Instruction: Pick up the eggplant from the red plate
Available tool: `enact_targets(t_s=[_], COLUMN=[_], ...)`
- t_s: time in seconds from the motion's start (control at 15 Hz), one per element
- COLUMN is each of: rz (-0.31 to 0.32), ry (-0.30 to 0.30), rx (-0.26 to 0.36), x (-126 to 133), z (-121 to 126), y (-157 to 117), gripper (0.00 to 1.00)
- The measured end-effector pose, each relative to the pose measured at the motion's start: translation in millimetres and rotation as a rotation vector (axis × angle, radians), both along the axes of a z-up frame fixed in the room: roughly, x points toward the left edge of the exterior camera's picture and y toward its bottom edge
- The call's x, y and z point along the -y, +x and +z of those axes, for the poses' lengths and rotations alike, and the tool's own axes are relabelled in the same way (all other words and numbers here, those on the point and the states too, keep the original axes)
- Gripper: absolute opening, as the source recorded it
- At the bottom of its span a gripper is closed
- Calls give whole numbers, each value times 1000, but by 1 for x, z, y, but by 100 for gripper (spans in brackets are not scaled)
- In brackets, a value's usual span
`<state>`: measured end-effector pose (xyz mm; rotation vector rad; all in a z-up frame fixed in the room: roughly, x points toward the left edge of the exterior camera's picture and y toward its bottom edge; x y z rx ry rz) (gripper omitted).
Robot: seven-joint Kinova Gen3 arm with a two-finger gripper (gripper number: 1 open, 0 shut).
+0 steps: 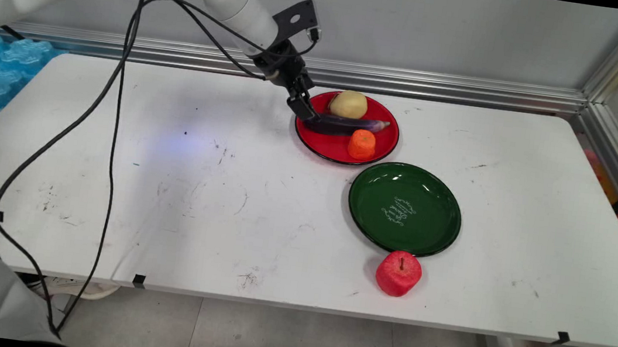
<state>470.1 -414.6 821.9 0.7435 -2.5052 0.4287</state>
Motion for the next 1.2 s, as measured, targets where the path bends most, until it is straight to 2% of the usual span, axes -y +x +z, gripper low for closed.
enact_targets(t_s=[0.33,1.2], rz=[-10,-31], ry=[-8,-11], rx=[-31,-107], x=[12,36], z=[-19,-65], y=[6,2], gripper=[100,100])
